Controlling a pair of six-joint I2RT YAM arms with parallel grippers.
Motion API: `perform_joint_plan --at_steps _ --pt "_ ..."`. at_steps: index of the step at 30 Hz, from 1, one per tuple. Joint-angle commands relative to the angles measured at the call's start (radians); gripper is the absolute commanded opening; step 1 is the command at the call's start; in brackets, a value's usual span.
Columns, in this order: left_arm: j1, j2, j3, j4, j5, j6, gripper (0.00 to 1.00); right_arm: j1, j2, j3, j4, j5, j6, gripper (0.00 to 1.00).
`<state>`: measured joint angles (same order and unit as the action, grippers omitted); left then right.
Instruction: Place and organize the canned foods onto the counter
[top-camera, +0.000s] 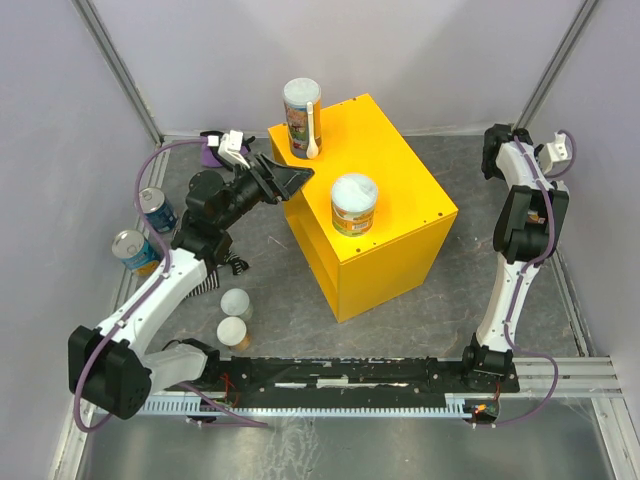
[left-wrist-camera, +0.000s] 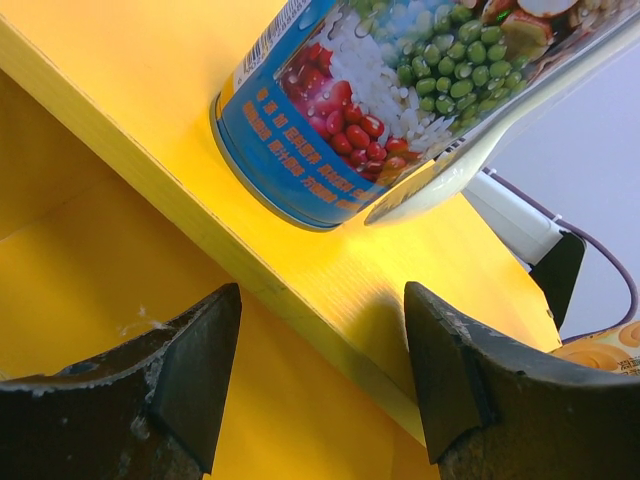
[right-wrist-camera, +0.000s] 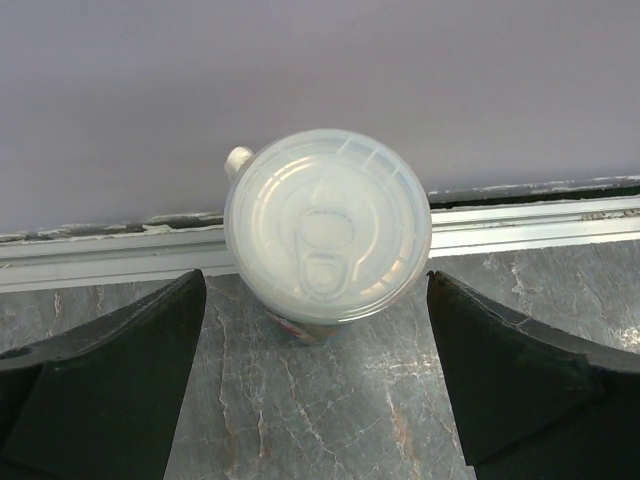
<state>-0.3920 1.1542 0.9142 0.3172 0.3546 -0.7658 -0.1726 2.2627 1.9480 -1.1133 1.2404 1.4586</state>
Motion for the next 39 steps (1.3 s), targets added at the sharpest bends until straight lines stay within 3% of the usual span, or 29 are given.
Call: perform_joint_plan --at_steps 1,17,31,39 --pt "0.004 0.029 -0.008 0.017 0.014 0.019 0.72 -0.002 0.016 0.022 0.035 0.042 -0.053 0.99" --pt "0.004 0.055 -0.004 0.045 0.007 0.018 0.72 -0.012 0.039 0.015 0.103 0.049 -0.113 0.99" --pt "-0.004 0.057 -0.004 0.057 -0.008 0.017 0.72 -0.013 0.064 0.069 0.037 0.037 -0.069 1.0" --pt "-0.005 0.067 0.005 0.063 -0.003 0.019 0.72 -0.012 0.06 0.065 0.036 0.03 -0.074 0.84"
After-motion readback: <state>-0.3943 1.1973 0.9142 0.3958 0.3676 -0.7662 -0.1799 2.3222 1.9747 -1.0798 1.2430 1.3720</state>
